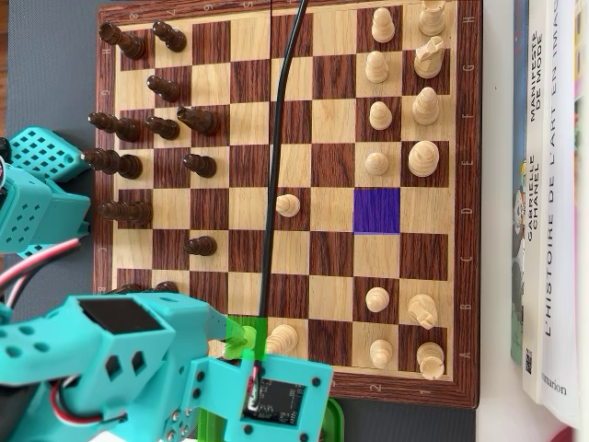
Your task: Play chess
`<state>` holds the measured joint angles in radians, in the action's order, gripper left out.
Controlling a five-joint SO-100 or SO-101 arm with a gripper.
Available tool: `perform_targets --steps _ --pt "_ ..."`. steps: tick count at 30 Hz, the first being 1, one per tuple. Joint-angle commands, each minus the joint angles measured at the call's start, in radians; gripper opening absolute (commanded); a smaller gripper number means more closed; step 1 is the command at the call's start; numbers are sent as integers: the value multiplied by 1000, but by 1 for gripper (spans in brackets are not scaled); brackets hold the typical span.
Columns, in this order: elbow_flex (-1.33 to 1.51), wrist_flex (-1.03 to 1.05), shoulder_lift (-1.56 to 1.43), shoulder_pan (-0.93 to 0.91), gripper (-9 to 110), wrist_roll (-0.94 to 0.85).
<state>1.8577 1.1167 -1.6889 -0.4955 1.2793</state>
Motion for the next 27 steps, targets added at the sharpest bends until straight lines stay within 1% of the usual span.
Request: perform_targets --steps 1,6,17,20,27 --pt "-9 -14 0 -2 7 -2" --pt "-9 -12 -3 -2 11 -2" --pt "-11 -3 -6 -2 11 -2" --pt "-11 -3 -6 0 14 -2" --pt "-14 -3 -8 8 15 -2"
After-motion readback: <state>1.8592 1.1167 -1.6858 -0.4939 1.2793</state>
